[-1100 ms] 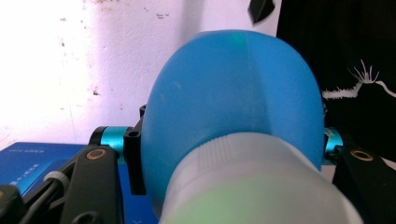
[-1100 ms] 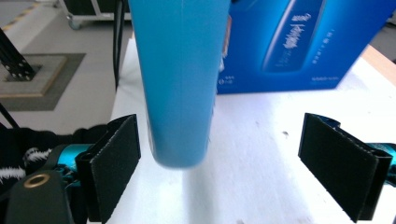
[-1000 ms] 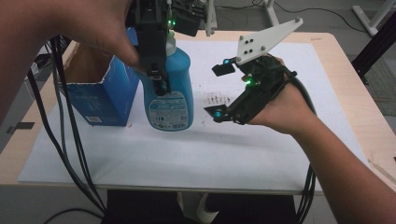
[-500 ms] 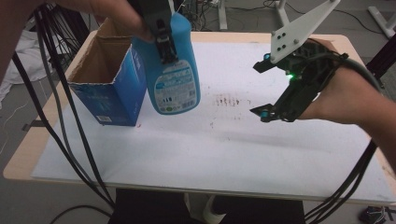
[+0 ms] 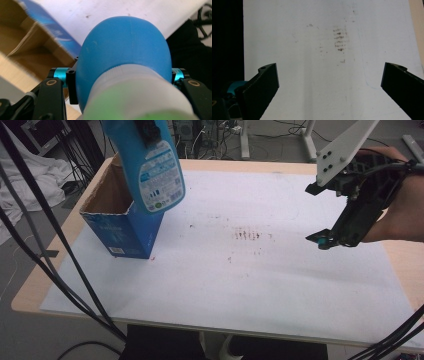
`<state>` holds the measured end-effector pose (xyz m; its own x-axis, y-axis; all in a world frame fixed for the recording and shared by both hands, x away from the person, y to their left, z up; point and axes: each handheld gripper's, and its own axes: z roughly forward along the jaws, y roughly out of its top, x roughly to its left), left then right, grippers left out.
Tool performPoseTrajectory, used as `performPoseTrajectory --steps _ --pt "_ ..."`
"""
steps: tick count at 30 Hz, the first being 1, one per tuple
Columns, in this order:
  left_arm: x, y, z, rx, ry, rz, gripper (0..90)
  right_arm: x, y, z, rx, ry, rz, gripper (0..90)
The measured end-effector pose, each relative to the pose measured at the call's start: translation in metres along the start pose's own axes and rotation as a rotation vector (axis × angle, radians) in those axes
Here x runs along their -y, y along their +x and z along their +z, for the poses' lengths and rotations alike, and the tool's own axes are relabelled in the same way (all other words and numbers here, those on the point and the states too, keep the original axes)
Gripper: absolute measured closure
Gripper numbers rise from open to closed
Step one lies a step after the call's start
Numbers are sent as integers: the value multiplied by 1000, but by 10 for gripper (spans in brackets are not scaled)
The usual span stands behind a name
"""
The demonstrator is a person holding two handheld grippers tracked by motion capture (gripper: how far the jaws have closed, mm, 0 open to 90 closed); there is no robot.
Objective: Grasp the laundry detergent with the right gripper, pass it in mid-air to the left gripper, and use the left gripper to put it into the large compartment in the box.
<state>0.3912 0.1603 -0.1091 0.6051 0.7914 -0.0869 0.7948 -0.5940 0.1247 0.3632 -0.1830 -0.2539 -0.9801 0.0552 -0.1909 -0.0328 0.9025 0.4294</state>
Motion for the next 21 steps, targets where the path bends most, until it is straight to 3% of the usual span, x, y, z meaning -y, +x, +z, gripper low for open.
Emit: performPoseTrajectory --steps 6,12,16,21 --pt "11 28 -19 -47 -3 -149 384 5 -7 -9 -5 42 5 8" --pt "19 52 -22 -83 9 -265 385 9 -10 -15 -11 65 4 8" --pt "21 63 -17 -107 26 -309 384 12 -12 -17 -15 76 9 8" --pt "19 73 -6 -129 53 -331 384 14 -14 -19 -10 81 16 8"
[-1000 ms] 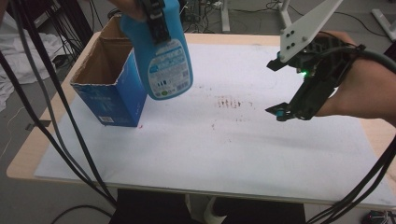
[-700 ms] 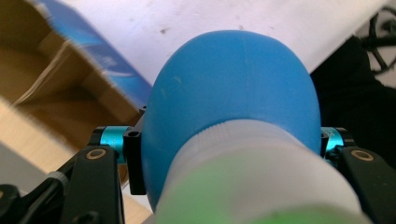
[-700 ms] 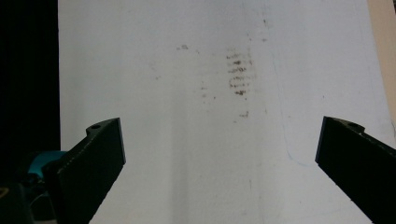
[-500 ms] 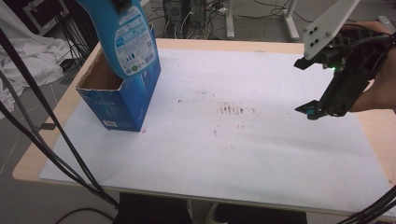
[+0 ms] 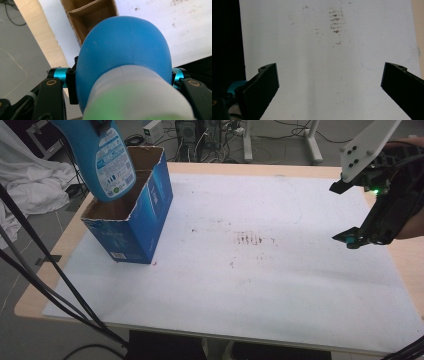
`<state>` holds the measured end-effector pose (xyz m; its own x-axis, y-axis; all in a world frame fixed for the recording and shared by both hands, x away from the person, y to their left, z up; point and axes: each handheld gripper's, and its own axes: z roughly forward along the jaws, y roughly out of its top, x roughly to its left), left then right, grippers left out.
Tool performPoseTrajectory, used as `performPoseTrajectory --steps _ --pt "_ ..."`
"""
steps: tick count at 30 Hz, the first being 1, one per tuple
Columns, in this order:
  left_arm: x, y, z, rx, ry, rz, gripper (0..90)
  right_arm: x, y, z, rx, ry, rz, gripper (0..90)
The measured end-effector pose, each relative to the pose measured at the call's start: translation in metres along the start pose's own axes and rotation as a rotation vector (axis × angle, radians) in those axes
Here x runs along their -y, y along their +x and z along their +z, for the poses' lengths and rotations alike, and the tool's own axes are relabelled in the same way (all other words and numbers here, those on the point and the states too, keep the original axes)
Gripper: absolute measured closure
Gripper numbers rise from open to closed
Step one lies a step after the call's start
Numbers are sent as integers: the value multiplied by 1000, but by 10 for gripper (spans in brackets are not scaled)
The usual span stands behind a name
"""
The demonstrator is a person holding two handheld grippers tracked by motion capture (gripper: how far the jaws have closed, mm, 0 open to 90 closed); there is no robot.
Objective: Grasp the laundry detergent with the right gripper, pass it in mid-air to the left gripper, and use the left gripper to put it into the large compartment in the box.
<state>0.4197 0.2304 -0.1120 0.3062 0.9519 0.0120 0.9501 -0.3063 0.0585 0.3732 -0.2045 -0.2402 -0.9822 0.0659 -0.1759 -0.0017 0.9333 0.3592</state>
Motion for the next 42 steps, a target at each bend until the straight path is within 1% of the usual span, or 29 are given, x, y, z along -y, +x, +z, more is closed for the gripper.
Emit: performPoseTrajectory --steps 2,8,11,13,14,16,17,21,22,24,28,30,31,32,33,36,37,38,39,41,42 --pt "-2 2 7 -1 9 4 384 0 0 0 0 1 0 8" --pt "-8 10 36 17 58 38 385 -1 1 3 1 3 -4 8" --pt "-10 12 52 25 81 77 386 -1 2 4 5 1 -3 8" --pt "-10 13 63 33 91 114 385 -1 2 3 6 0 -4 9" --pt "-11 13 70 44 97 137 385 0 2 4 8 0 -2 9" --pt "-12 14 81 60 107 160 385 0 3 4 12 0 0 8" --pt "-12 14 85 62 112 180 386 1 4 5 11 -4 1 9" --pt "-12 11 105 47 120 294 386 2 5 8 10 -2 2 9" --pt "-13 11 109 41 124 328 386 3 5 9 9 -2 7 9" --pt "-12 10 118 39 124 376 386 4 6 9 10 3 11 9" --pt "-11 14 133 61 117 413 385 6 6 9 12 9 17 9" --pt "-10 16 140 65 110 440 386 7 6 10 13 10 20 9" --pt "-10 16 143 67 103 441 385 7 6 11 12 12 20 9" --pt "-8 16 146 68 96 452 385 7 5 11 11 12 18 9" --pt "-8 16 149 62 98 483 385 7 5 12 12 12 21 9" --pt "-6 14 160 55 92 537 385 6 4 14 9 14 20 9" --pt "-5 14 161 54 88 551 385 6 4 14 11 16 21 9" --pt "-5 14 161 54 88 551 385 6 4 14 11 16 21 9" --pt "-5 13 166 50 82 592 385 6 4 14 10 18 20 9" --pt "-4 12 169 45 78 619 384 5 3 15 8 19 20 9" --pt "-4 12 170 43 79 622 384 5 3 16 8 21 20 9"
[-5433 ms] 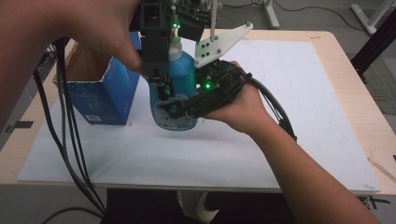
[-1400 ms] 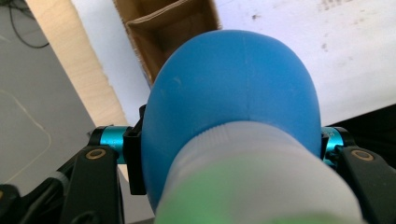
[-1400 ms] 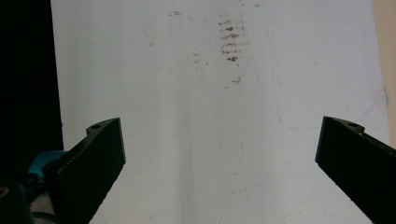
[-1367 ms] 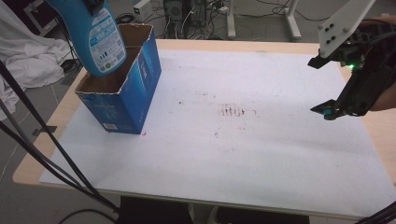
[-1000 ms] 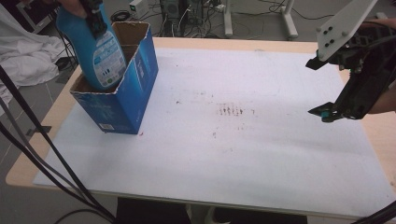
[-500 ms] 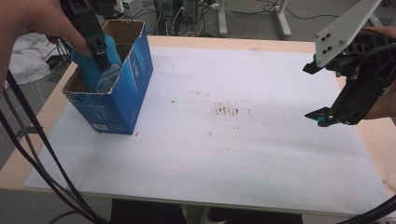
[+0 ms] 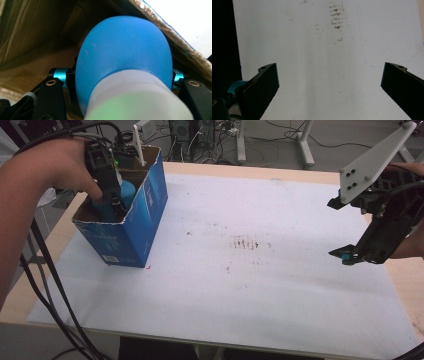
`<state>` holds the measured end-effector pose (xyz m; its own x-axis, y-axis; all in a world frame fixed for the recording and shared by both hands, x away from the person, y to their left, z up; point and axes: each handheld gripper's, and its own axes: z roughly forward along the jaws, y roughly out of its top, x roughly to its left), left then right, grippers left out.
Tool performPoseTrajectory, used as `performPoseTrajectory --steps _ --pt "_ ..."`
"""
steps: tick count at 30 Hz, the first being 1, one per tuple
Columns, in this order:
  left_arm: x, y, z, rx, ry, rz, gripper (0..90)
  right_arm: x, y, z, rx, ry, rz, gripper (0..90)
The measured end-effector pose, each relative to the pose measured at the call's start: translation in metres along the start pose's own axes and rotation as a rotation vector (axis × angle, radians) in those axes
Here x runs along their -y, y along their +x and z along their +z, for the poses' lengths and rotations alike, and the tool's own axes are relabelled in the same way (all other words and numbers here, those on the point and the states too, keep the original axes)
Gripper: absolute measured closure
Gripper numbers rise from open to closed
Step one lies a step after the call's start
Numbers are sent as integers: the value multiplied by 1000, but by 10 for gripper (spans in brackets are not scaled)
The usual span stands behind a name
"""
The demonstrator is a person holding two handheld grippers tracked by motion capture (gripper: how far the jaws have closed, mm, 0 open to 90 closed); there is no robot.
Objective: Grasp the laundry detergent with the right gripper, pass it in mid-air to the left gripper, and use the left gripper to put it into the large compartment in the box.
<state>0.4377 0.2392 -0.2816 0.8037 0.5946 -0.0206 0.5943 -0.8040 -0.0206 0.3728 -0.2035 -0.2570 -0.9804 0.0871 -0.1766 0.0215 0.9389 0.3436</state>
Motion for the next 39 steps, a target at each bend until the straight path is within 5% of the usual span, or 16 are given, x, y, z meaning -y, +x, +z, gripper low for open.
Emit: performPoseTrajectory --steps 11,21,39 --pt "-2 0 9 1 42 36 383 2 0 1 6 3 4 9" --pt "-5 -2 2 10 47 15 311 2 0 2 6 7 3 9" --pt "-7 -20 -70 -72 -5 72 148 3 -4 -2 -3 19 12 9"
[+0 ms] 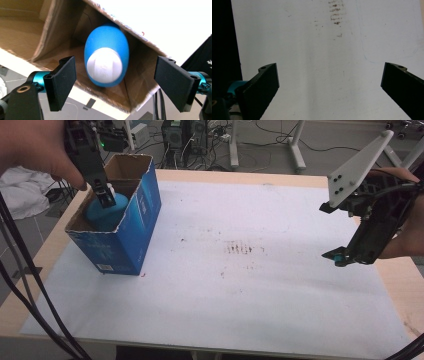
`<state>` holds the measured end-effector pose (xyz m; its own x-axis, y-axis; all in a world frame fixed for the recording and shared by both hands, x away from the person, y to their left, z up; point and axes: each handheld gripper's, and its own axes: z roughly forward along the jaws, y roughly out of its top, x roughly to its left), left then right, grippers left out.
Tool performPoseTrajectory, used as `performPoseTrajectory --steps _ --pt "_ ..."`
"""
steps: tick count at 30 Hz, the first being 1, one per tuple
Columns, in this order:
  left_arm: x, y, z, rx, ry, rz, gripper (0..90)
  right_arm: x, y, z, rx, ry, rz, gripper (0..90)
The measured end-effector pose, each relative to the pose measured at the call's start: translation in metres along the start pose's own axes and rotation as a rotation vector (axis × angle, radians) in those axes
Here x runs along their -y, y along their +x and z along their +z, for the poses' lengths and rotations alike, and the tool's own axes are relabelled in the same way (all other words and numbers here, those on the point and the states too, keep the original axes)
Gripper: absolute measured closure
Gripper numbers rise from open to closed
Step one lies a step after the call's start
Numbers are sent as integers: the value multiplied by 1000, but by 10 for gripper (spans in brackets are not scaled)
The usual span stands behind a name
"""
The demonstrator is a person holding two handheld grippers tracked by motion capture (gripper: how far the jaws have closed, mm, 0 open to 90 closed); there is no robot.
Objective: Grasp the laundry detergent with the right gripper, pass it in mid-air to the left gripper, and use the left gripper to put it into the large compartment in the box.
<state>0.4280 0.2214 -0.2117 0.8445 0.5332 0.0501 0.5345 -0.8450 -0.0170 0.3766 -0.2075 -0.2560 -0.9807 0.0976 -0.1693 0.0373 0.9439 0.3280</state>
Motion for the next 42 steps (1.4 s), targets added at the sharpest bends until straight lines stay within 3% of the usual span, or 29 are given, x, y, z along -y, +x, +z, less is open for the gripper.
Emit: performPoseTrajectory --steps 5,9,19,26,28,39,42 --pt "-8 -9 -21 -9 -29 51 139 -5 -3 -6 -5 11 -8 9" --pt "-18 -18 -28 0 -43 97 101 -9 -8 -10 -16 24 -16 9" --pt "-44 -43 -31 54 -52 221 66 -12 -26 -11 -68 80 -44 9" --pt "-58 -61 -29 75 -41 304 26 -10 -30 -4 -88 111 -48 9" --pt "-63 -72 -27 84 -30 334 17 -9 -33 1 -94 136 -60 9" --pt "-64 -103 -29 101 -50 413 17 -4 -40 11 -98 171 -51 9" --pt "-64 -106 -27 107 -57 431 17 -3 -44 15 -102 180 -50 9"
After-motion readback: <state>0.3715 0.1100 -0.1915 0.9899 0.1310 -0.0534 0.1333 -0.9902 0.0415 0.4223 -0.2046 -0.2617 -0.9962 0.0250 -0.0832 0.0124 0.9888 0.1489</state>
